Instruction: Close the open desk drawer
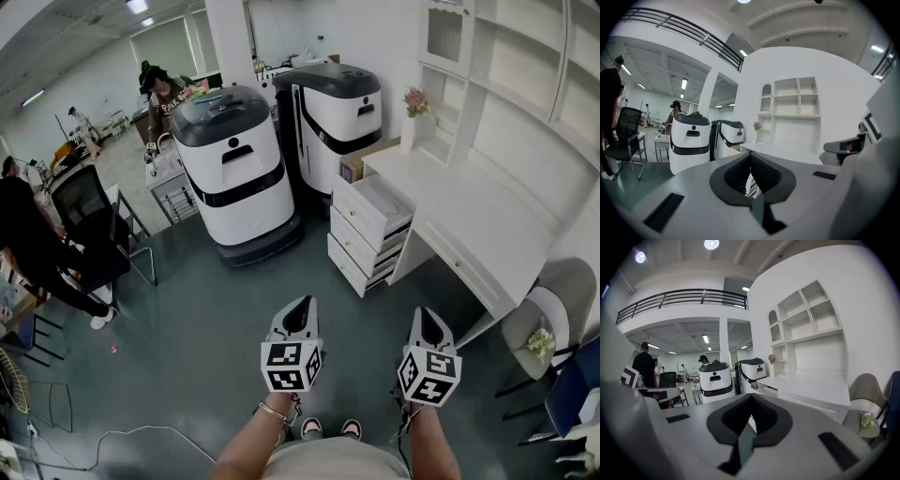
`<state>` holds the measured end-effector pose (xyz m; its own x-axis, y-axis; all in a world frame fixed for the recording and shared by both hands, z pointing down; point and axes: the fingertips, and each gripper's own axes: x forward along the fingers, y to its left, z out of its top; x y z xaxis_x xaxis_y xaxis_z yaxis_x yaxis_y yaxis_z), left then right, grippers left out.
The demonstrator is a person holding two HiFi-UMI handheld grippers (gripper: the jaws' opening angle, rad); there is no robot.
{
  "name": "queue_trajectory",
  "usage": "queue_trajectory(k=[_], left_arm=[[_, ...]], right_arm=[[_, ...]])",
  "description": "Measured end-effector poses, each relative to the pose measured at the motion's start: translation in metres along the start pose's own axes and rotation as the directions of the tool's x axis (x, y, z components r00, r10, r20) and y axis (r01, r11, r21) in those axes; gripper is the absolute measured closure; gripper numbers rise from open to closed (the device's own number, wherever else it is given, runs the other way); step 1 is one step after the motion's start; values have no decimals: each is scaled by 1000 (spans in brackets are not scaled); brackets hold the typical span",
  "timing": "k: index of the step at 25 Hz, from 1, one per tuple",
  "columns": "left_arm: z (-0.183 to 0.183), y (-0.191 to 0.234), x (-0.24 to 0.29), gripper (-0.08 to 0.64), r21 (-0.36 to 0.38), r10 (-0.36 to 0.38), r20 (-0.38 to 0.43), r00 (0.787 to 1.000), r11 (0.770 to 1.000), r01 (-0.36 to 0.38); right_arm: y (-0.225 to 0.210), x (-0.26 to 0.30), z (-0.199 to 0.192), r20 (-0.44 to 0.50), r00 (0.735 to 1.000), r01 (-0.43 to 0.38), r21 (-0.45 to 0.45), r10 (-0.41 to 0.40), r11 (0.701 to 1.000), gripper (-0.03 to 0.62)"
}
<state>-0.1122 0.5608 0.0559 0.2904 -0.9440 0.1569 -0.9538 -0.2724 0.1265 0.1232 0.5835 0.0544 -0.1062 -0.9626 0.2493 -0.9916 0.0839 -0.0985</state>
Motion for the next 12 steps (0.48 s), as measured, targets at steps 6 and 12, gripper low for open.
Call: queue_trajectory(k=[6,12], left_arm=[[0,-3,-5,541,3,2,1,1000,1000,-2],[-1,-5,-12,541,-2,-12,11,1000,1000,12]], right_arm=[[-1,-4,-2,4,1000,-15,36,14,999,588],[-3,-8,-8,6,1000,-14,67,13,998,586]])
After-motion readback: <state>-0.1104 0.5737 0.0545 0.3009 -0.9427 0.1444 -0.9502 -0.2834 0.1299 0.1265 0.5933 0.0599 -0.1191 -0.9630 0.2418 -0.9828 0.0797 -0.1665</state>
